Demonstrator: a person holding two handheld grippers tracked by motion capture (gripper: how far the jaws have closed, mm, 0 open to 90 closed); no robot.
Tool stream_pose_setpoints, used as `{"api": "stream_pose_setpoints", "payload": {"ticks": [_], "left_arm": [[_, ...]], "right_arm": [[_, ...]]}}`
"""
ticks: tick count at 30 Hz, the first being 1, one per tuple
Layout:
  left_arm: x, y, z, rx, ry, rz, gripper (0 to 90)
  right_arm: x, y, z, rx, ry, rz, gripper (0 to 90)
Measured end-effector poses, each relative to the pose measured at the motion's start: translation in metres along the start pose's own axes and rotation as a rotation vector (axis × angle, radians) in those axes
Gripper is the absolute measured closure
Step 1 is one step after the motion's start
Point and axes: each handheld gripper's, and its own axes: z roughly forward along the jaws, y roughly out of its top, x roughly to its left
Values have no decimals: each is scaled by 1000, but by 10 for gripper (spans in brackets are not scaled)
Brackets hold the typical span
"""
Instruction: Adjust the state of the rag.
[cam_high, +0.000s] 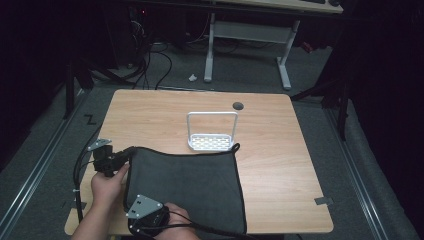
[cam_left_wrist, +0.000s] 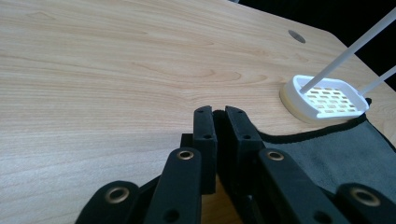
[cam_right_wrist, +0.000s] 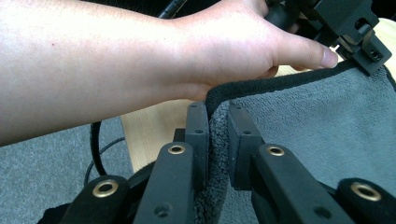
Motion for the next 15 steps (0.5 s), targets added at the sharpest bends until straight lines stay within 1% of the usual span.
{"api": "stream_pose_setpoints", "payload": {"ticks": [6,8,11,15], "left_arm": [[-11,2,7,2,-1,8,835],[-16,2,9,-8,-8,4,834],[-25,3,15,-5,-7,16,834],[-39,4,22,-7,-10,23,833]], "right_arm": [[-5,-3,-9,-12,-20,2,816],[-6,-6,-13,-16,-29,5,816],[-10,-12,-22,-16,-49,7,816],[-17,-21,-35,-18,-73,19,816]]}}
